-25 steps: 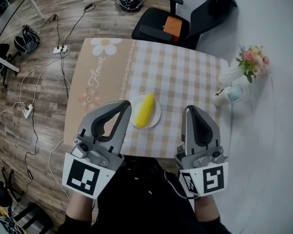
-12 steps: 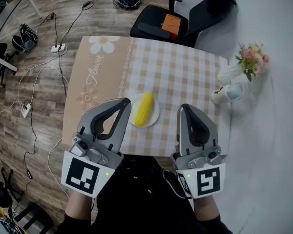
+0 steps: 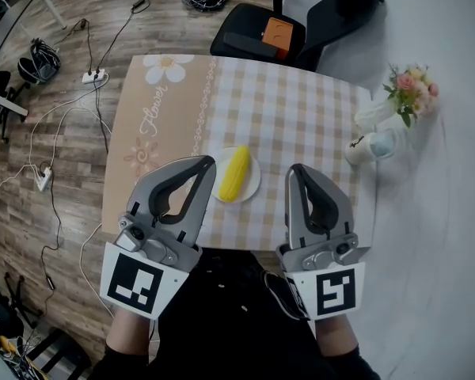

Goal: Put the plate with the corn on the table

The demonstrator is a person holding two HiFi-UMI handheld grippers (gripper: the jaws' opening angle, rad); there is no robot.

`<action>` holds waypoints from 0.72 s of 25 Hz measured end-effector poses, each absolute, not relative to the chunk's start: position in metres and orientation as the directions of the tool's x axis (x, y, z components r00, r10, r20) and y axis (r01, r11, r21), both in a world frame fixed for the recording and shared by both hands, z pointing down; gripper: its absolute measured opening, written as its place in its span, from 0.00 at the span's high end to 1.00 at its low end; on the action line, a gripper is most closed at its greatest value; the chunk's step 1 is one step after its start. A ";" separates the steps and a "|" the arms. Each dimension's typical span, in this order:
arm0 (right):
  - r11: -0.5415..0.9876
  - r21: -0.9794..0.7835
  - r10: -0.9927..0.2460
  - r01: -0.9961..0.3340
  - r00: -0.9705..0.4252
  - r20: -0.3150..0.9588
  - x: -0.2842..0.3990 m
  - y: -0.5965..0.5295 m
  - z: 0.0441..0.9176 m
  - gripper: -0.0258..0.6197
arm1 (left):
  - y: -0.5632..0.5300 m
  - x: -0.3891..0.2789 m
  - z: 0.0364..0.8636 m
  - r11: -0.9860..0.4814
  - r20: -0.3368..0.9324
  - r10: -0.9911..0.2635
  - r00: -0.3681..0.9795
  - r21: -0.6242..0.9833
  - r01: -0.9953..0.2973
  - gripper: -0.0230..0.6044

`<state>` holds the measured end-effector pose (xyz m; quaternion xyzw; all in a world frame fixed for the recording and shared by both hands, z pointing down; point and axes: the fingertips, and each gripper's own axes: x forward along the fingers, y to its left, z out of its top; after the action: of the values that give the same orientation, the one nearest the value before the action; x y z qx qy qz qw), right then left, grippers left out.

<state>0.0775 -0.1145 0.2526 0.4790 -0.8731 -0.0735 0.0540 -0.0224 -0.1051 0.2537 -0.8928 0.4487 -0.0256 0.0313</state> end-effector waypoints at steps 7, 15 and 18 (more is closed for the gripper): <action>0.528 0.177 -0.846 -0.831 -0.533 0.022 0.076 -0.113 0.253 0.90 | -0.103 -0.024 0.257 -0.597 0.024 -0.802 0.597 -0.078 -0.799 0.94; 0.521 0.177 -0.851 -0.835 -0.525 0.029 0.077 -0.112 0.253 0.90 | -0.100 -0.026 0.259 -0.596 0.032 -0.803 0.596 -0.078 -0.799 0.94; 0.522 0.180 -0.850 -0.834 -0.525 0.031 0.076 -0.111 0.254 0.90 | -0.100 -0.028 0.259 -0.591 0.031 -0.806 0.591 -0.074 -0.803 0.94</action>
<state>0.0757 -0.1113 0.2542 0.4837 -0.8704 -0.0713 0.0576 -0.0280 -0.1004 0.2593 -0.8915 0.4512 -0.0305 0.0261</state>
